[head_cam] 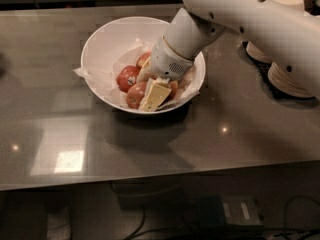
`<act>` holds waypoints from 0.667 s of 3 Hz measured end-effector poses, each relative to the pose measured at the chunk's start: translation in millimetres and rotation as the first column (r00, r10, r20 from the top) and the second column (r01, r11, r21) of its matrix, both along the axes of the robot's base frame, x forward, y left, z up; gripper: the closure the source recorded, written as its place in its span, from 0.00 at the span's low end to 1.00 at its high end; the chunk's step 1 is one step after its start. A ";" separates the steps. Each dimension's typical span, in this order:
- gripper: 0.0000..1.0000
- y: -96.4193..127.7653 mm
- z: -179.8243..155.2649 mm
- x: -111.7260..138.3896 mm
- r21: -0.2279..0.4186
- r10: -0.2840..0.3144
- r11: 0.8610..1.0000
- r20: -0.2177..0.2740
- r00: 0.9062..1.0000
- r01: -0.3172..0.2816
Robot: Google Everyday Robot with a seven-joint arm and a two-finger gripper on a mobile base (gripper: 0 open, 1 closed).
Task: Pick apple from white bowl
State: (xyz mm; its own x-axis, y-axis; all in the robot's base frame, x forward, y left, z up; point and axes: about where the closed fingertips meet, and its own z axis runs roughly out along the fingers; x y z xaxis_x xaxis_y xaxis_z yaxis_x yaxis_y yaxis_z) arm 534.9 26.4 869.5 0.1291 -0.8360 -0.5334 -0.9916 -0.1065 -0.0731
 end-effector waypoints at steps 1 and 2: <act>0.59 0.0 0.0 0.0 0.000 0.000 1.000 0.000 1.000 0.000; 0.83 0.0 0.0 0.0 0.000 0.000 1.000 0.000 1.000 0.000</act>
Offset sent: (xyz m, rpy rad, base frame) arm 0.0000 0.0000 0.0000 0.0000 0.0000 0.0000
